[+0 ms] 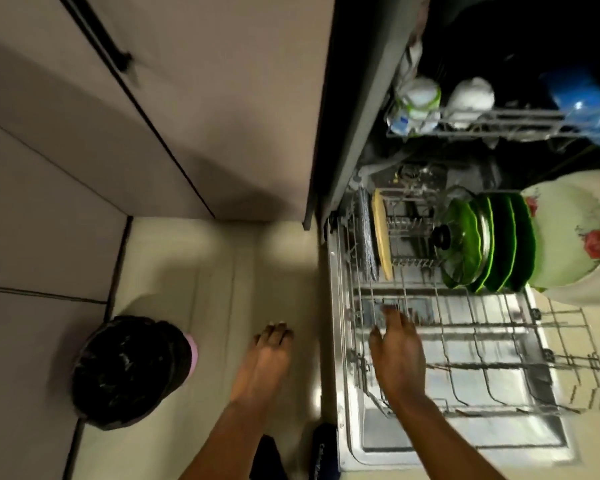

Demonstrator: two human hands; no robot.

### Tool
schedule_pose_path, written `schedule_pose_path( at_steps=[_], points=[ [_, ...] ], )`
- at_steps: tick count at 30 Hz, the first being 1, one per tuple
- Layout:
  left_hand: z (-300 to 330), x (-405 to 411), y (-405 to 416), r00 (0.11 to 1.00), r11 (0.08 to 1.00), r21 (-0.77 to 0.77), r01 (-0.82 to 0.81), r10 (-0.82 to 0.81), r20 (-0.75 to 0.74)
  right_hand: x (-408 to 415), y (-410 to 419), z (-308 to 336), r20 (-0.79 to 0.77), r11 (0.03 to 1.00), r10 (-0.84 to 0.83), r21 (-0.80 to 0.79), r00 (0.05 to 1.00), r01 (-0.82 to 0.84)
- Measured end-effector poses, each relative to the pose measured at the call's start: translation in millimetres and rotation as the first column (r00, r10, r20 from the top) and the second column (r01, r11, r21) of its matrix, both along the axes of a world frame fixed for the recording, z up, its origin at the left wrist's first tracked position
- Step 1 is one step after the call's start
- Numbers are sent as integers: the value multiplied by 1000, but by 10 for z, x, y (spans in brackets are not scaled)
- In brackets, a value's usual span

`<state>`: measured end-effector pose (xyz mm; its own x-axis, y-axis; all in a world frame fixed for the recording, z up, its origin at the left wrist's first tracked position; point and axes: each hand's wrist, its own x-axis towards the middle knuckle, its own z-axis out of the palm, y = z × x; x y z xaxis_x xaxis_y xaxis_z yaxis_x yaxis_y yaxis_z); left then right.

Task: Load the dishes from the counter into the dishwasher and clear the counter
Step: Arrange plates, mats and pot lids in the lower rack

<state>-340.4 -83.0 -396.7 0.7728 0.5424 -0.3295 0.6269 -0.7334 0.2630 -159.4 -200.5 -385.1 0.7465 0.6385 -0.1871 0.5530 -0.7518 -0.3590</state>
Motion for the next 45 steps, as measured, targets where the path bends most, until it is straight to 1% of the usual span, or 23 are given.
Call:
schedule_pose_path(
  at_steps=[2,6,7,10,12,14,15,18,22,24,27,30,33,36,38,41,45],
  points=[
    [286,-233,91,998,996,61,-63,63,-8,-260,34,249,-2,996,77,46,997,-77],
    [1152,-547,271,976,968,122,-218,216,31,-730,278,810,16,962,260,78,966,-260],
    [1403,-663,336,961,950,149,-274,267,68,-848,369,985,27,946,308,95,951,-309],
    [2095,-985,541,928,900,236,-365,333,167,-1175,570,1469,47,903,416,102,908,-418],
    [2461,-1250,689,898,856,278,-435,393,197,-1360,704,1713,81,872,473,101,877,-480],
    [2807,-1564,821,859,799,319,-510,459,226,-1561,865,1989,100,817,552,134,828,-561],
    [2957,-1718,874,833,768,324,-552,487,264,-1659,950,2112,97,783,597,148,797,-604],
    [3355,-2213,981,774,672,385,-633,530,347,-1925,1194,2507,115,682,699,189,706,-706],
    [3907,-2848,986,684,543,419,-728,620,385,-2316,1469,3016,214,549,768,266,604,-792],
    [4121,-3154,965,629,478,422,-770,679,379,-2542,1581,3258,261,481,790,299,555,-824],
    [4307,-3559,1008,567,415,414,-810,734,373,-2853,1727,3574,317,393,797,375,514,-840],
    [4425,-3834,1104,485,353,369,-860,791,374,-3085,1880,3809,366,313,802,414,471,-855],
    [4454,-3970,1255,460,336,372,-865,827,323,-3236,2117,3942,383,267,806,444,450,-855],
    [4440,-4062,1468,458,330,384,-862,833,312,-3370,2418,4001,401,224,807,472,434,-853],
    [4415,-4112,1636,427,313,353,-882,847,317,-3449,2657,4010,409,195,810,488,420,-851],
    [4354,-4218,1962,348,269,270,-924,884,311,-3582,3115,3971,406,153,825,509,393,-847],
    [4279,-4478,2585,203,158,176,-972,938,279,-3800,3881,3894,392,89,860,514,326,-853]
  ],
)
